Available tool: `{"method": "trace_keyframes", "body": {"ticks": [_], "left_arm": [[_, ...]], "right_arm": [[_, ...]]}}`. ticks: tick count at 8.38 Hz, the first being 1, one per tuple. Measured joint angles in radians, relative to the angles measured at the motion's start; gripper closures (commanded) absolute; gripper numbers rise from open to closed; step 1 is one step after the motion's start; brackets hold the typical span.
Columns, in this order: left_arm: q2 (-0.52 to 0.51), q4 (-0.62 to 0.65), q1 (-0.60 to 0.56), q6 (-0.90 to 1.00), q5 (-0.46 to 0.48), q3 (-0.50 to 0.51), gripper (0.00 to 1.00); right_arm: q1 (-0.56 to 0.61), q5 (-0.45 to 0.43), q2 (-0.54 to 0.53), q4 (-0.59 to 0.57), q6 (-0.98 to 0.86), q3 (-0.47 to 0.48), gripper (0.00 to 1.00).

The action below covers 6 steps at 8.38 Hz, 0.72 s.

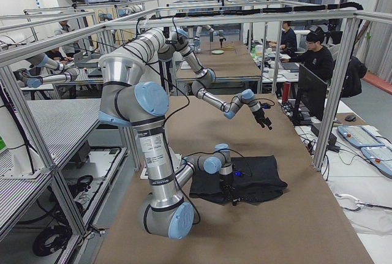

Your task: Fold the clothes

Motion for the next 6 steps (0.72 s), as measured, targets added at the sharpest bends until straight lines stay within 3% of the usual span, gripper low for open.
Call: {"method": "trace_keyframes", "body": {"ticks": [4, 6], "left_arm": [[0.000, 0.001, 0.006, -0.001, 0.006, 0.000, 0.00], [0.000, 0.001, 0.008, -0.001, 0.006, 0.000, 0.00]], "right_arm": [[0.068, 0.026, 0.121, -0.079, -0.030, -0.001, 0.05], [0.073, 0.031, 0.203, -0.102, 0.012, -0.060, 0.05]]}}
